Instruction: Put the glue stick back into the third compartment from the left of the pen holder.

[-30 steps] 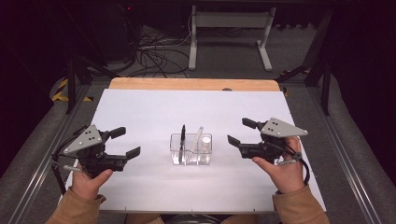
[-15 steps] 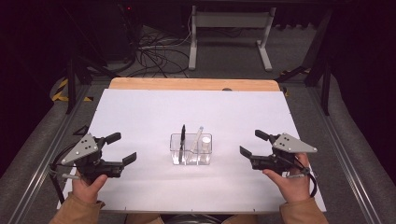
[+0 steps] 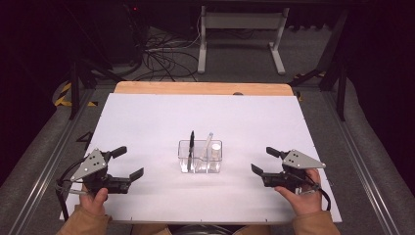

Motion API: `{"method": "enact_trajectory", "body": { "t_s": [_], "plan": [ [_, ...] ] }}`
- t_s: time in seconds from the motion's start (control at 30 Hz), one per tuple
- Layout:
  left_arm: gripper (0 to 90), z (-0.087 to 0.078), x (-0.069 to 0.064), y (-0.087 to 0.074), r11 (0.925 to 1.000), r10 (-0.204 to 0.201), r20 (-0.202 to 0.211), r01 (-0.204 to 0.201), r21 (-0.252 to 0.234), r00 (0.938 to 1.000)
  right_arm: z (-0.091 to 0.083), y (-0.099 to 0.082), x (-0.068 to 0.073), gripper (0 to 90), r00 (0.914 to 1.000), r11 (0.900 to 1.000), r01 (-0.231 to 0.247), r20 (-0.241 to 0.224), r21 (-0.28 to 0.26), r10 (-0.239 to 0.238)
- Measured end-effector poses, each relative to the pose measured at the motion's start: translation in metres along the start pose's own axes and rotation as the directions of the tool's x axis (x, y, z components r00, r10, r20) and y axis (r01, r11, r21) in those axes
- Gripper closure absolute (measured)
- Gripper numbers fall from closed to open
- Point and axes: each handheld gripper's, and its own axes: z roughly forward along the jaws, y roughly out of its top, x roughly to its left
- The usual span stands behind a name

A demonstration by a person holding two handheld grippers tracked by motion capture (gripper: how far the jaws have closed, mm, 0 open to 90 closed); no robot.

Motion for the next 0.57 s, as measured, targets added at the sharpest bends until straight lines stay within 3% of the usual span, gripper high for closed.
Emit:
{"method": "enact_trajectory", "body": {
  "t_s": [0.1, 0.4, 0.57],
  "plan": [
    [6.6, 0.0010, 0.0003, -0.0015, 1.0000, -0.001, 0.001, 0.001, 0.004, 1.0000, 0.0022, -0.0030, -0.0002, 17.8, 0.9999, 0.9999, 0.006, 0.009, 0.014, -0.006],
    [6.6, 0.0019, 0.0003, -0.0014, 0.9999, 0.005, -0.008, -0.005, 0.013, 1.0000, 0.0003, -0.0024, 0.0002, 17.8, 0.9999, 0.9996, 0.001, 0.016, -0.029, -0.001],
    [6.6, 0.0039, 0.0000, -0.0038, 0.9995, -0.022, -0.015, 0.022, 0.021, 0.9997, 0.0001, -0.0015, 0.0007, 17.8, 0.9999, 0.9989, -0.012, 0.009, -0.044, 0.012]
  ]
}}
